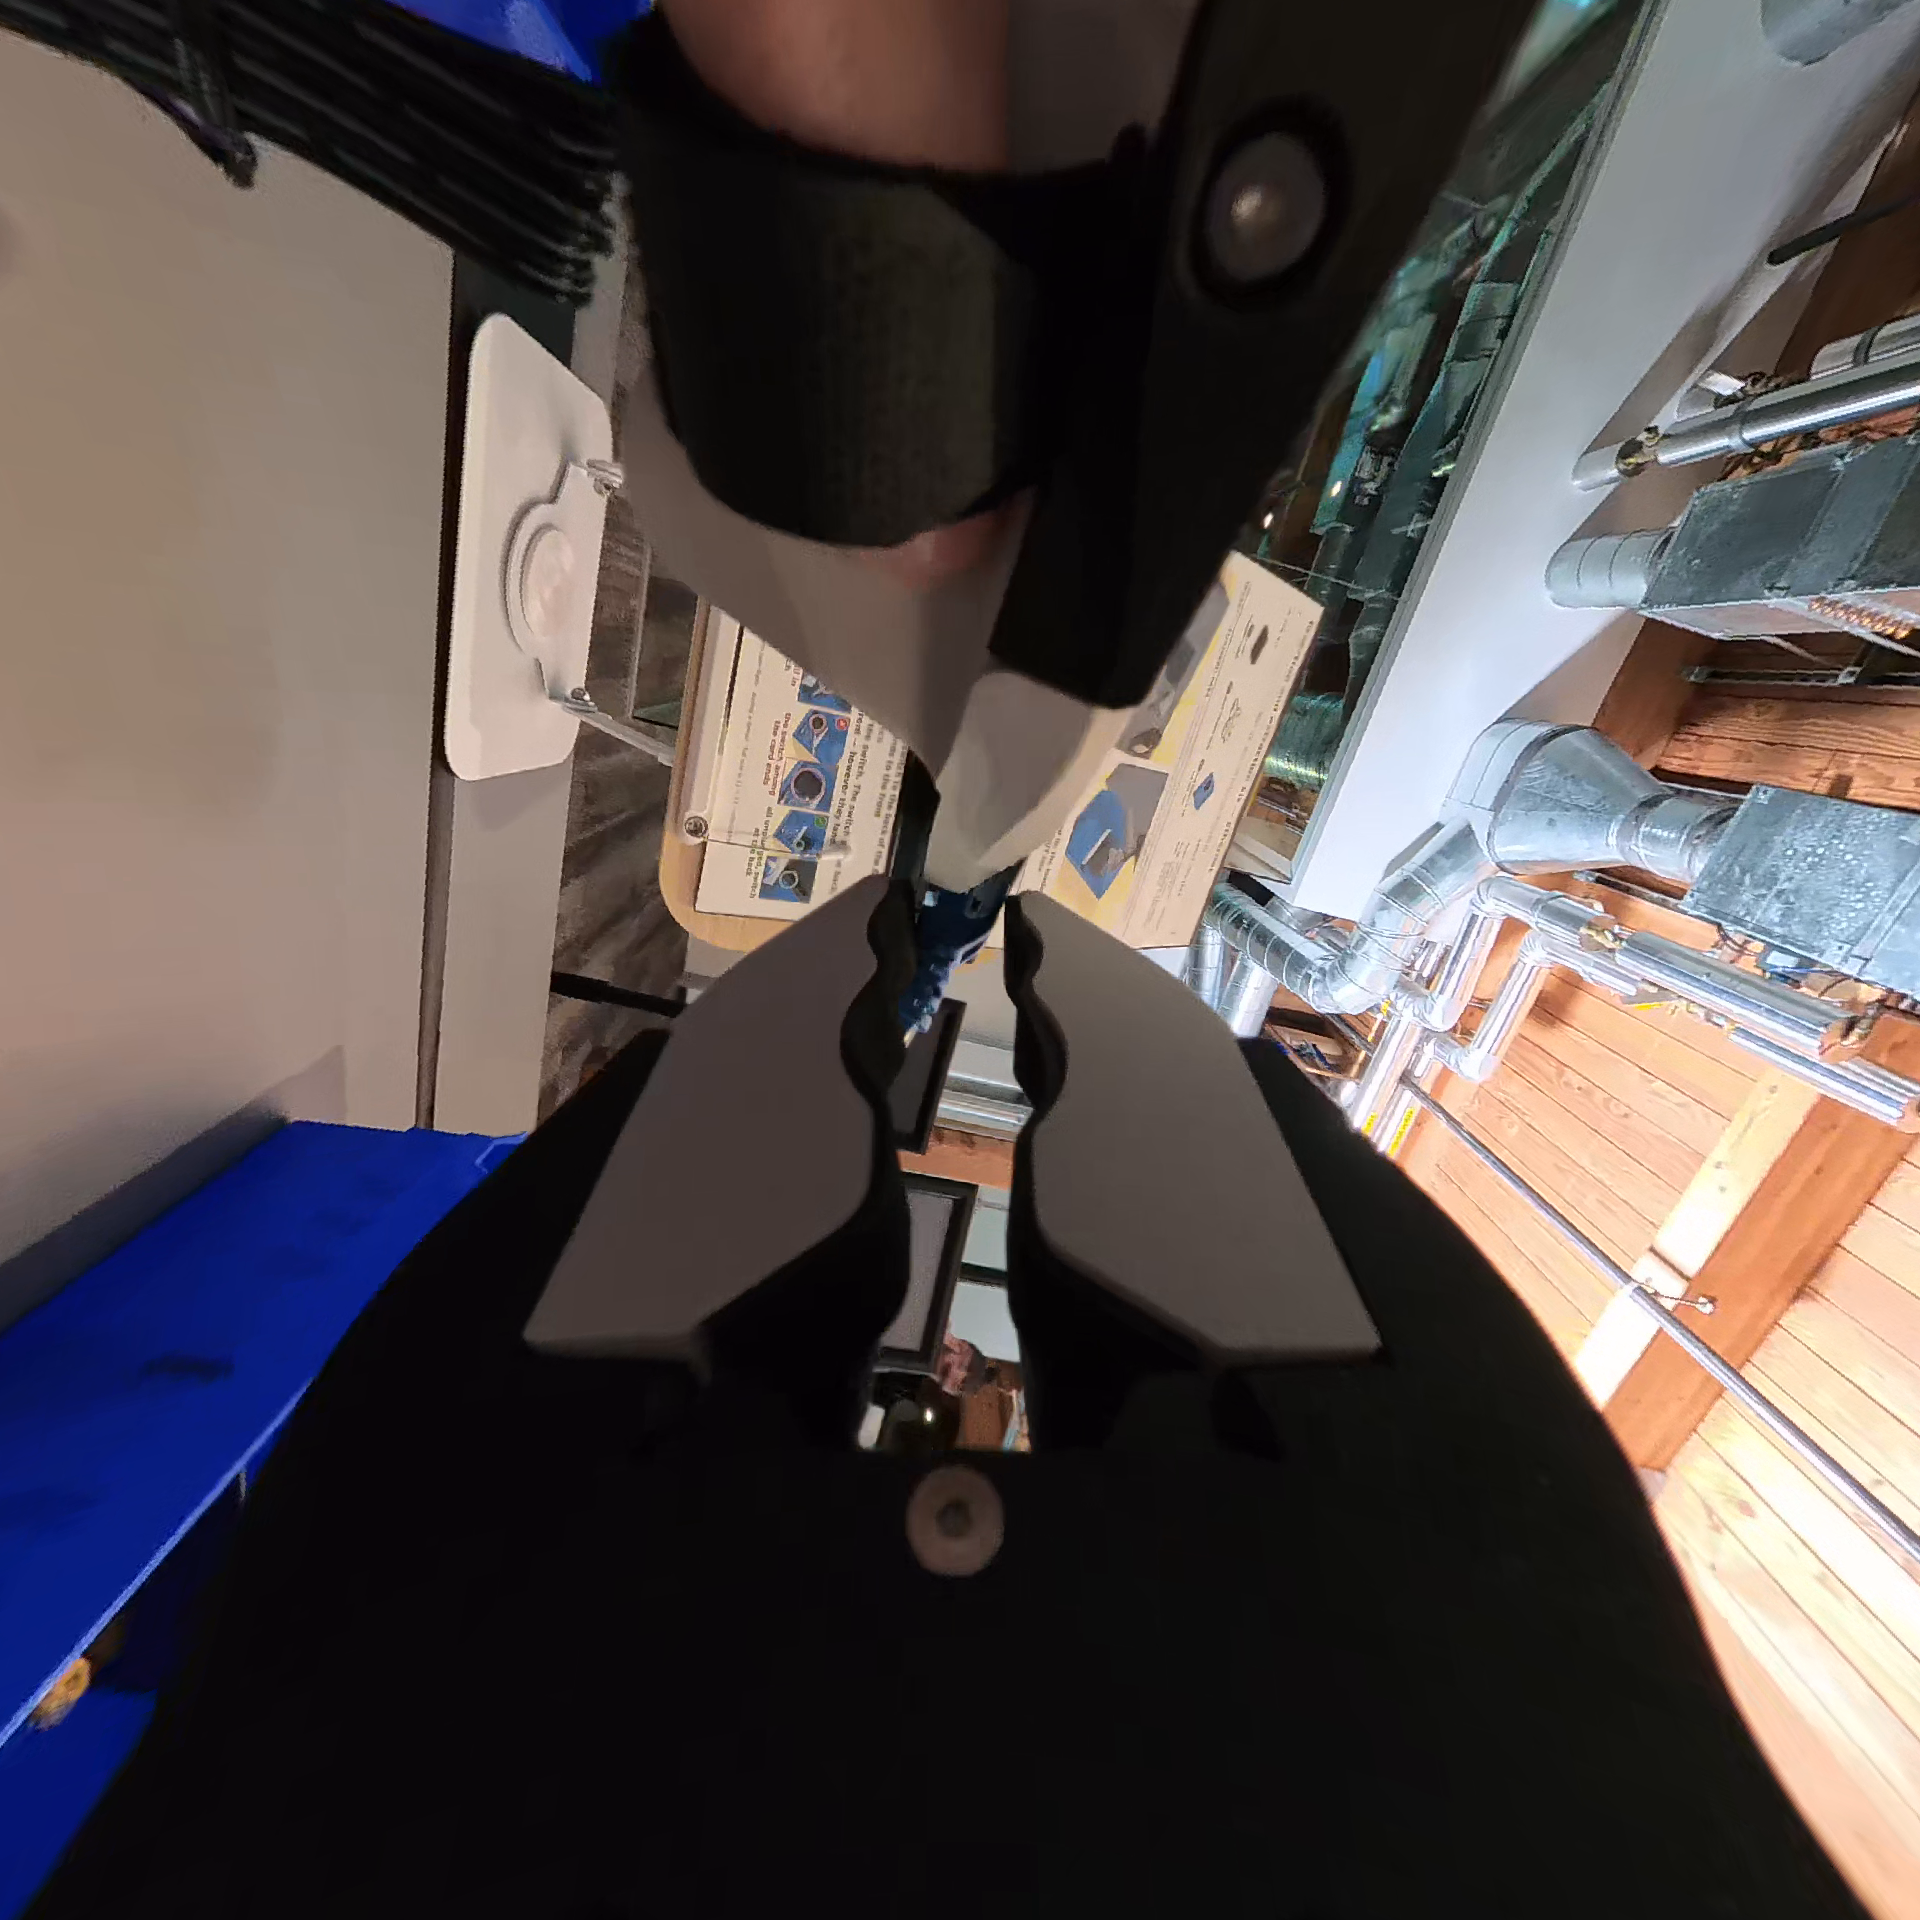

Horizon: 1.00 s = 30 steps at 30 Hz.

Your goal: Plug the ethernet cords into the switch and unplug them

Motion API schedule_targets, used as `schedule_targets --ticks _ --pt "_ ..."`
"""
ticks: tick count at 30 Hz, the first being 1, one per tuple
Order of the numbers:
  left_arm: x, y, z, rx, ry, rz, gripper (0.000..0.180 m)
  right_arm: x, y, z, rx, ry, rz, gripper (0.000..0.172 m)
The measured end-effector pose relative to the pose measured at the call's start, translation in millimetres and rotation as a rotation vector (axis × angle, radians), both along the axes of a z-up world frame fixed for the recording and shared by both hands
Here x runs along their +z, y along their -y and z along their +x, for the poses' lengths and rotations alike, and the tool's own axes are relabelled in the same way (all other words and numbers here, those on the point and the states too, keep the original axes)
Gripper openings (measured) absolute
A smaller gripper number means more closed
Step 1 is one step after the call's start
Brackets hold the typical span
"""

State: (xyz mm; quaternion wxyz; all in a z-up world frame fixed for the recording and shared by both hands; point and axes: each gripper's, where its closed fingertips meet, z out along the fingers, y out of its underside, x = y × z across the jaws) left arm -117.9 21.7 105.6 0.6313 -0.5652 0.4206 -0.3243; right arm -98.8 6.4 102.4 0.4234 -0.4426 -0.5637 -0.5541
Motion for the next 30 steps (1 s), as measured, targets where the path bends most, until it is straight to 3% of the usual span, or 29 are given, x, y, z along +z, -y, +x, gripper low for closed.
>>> schedule_targets --ticks 8,13,30 --pt "5 0 -3 0.012 0.02 0.007 0.062 -3 1 -5 0.016 -0.145 -0.082 0.027" --pt "11 2 -7 0.016 0.048 0.022 0.062 7 3 -6 0.049 -0.279 -0.138 0.019" --pt "25 15 -10 0.01 0.103 0.073 0.062 17 11 -13 0.108 -0.234 -0.115 0.015"
